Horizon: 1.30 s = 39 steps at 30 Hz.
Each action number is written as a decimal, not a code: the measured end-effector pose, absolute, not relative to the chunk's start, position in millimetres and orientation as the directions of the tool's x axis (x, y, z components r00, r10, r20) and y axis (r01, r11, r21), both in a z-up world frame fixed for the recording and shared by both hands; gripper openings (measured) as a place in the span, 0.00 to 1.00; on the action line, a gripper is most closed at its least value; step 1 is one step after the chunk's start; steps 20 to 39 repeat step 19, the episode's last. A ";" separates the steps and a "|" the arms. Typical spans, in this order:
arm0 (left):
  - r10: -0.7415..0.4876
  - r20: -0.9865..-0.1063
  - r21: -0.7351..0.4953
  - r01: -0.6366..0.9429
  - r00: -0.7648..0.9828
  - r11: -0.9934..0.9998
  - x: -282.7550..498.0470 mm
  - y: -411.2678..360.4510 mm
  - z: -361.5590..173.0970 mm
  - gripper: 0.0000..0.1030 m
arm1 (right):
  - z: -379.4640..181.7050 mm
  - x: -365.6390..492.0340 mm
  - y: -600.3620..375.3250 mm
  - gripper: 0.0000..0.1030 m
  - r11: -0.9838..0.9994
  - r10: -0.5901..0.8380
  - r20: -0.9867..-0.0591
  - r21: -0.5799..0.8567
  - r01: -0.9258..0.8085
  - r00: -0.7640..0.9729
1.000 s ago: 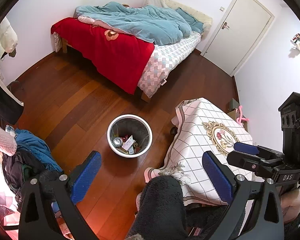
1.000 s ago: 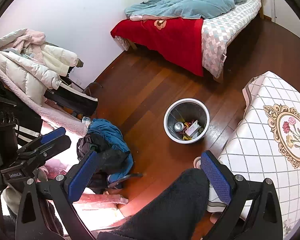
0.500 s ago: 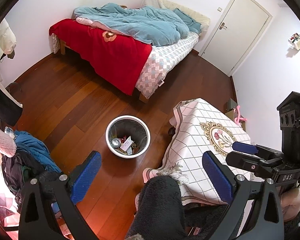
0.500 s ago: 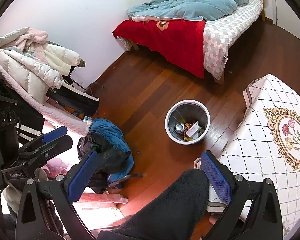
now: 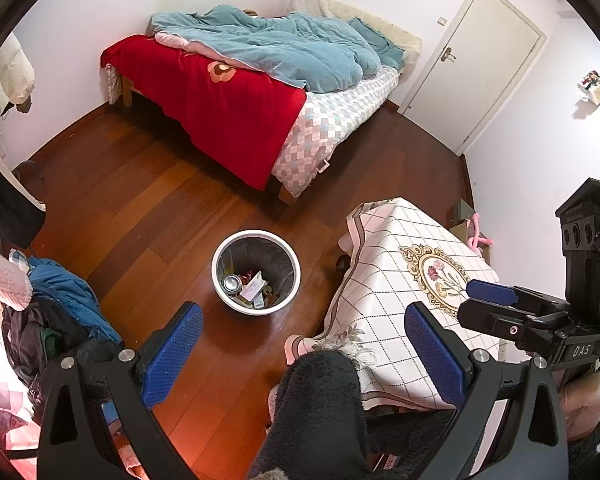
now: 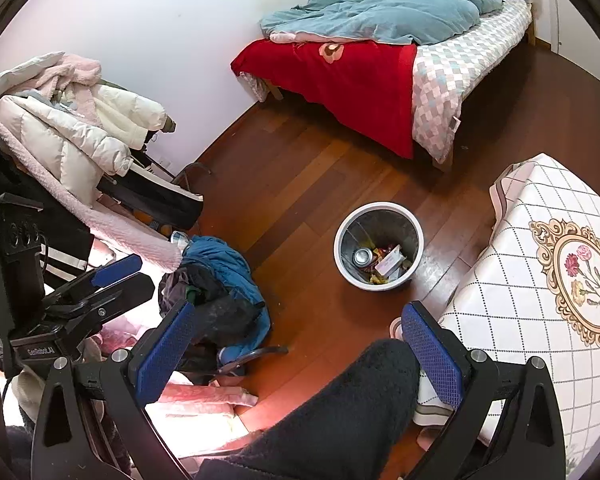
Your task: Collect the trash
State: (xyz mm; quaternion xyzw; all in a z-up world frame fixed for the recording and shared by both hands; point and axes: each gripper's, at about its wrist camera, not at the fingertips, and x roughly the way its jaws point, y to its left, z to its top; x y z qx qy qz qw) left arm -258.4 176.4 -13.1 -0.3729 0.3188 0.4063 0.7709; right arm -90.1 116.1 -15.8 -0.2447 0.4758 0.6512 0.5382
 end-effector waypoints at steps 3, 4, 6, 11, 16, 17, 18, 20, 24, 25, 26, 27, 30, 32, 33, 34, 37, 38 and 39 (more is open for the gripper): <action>0.391 -0.795 -0.315 -0.866 0.464 0.388 -259.2 176.1 -12.6 1.00 | -17.0 -90.9 117.1 1.00 0.026 0.463 -0.831 0.360 -0.933 -0.308; 0.391 -0.795 -0.314 -0.867 0.463 0.387 -258.2 175.3 -12.1 1.00 | -17.1 -91.1 117.2 1.00 0.025 0.463 -0.831 0.361 -0.932 -0.309; 0.391 -0.795 -0.315 -0.866 0.464 0.388 -259.2 175.8 -12.0 1.00 | -16.8 -92.2 118.0 1.00 0.021 0.461 -0.831 0.362 -0.932 -0.312; 0.391 -0.794 -0.316 -0.866 0.465 0.388 -261.4 175.9 -12.2 1.00 | -15.5 -94.7 119.7 1.00 0.020 0.462 -0.830 0.363 -0.932 -0.314; 0.395 -0.791 -0.320 -0.866 0.468 0.385 -263.1 175.4 -11.7 1.00 | -15.1 -95.6 121.3 1.00 0.017 0.459 -0.831 0.363 -0.932 -0.316; 0.400 -0.787 -0.322 -0.865 0.470 0.384 -263.8 174.8 -11.1 1.00 | -15.1 -95.5 121.5 1.00 0.017 0.458 -0.831 0.363 -0.932 -0.315; 0.400 -0.787 -0.322 -0.866 0.470 0.383 -264.5 174.4 -10.8 1.00 | -15.0 -95.8 121.8 1.00 0.016 0.459 -0.830 0.363 -0.932 -0.316; 0.398 -0.787 -0.324 -0.864 0.472 0.384 -265.3 174.4 -10.8 1.00 | -15.3 -96.0 122.3 1.00 0.015 0.458 -0.831 0.363 -0.932 -0.316; 0.398 -0.787 -0.324 -0.864 0.472 0.384 -265.3 174.4 -10.8 1.00 | -15.3 -96.0 122.3 1.00 0.015 0.458 -0.831 0.363 -0.932 -0.316; 0.398 -0.787 -0.324 -0.864 0.472 0.384 -265.3 174.4 -10.8 1.00 | -15.3 -96.0 122.3 1.00 0.015 0.458 -0.831 0.363 -0.932 -0.316; 0.398 -0.787 -0.324 -0.864 0.472 0.384 -265.3 174.4 -10.8 1.00 | -15.3 -96.0 122.3 1.00 0.015 0.458 -0.831 0.363 -0.932 -0.316; 0.398 -0.787 -0.324 -0.864 0.472 0.384 -265.3 174.4 -10.8 1.00 | -15.3 -96.0 122.3 1.00 0.015 0.458 -0.831 0.363 -0.932 -0.316; 0.398 -0.787 -0.324 -0.864 0.472 0.384 -265.3 174.4 -10.8 1.00 | -15.3 -96.0 122.3 1.00 0.015 0.458 -0.831 0.363 -0.932 -0.316; 0.398 -0.787 -0.324 -0.864 0.472 0.384 -265.3 174.4 -10.8 1.00 | -15.3 -96.0 122.3 1.00 0.015 0.458 -0.831 0.363 -0.932 -0.316; 0.398 -0.787 -0.324 -0.864 0.472 0.384 -265.3 174.4 -10.8 1.00 | -15.3 -96.0 122.3 1.00 0.015 0.458 -0.831 0.363 -0.932 -0.316; 0.398 -0.787 -0.324 -0.864 0.472 0.384 -265.3 174.4 -10.8 1.00 | -15.3 -96.0 122.3 1.00 0.015 0.458 -0.831 0.363 -0.932 -0.316; 0.398 -0.787 -0.324 -0.864 0.472 0.384 -265.3 174.4 -10.8 1.00 | -15.3 -96.0 122.3 1.00 0.015 0.458 -0.831 0.363 -0.932 -0.316; 0.398 -0.787 -0.324 -0.864 0.472 0.384 -265.3 174.4 -10.8 1.00 | -15.3 -96.0 122.3 1.00 0.015 0.458 -0.831 0.363 -0.932 -0.316; 0.398 -0.787 -0.324 -0.864 0.472 0.384 -265.3 174.4 -10.8 1.00 | -15.3 -96.0 122.3 1.00 0.015 0.458 -0.831 0.363 -0.932 -0.316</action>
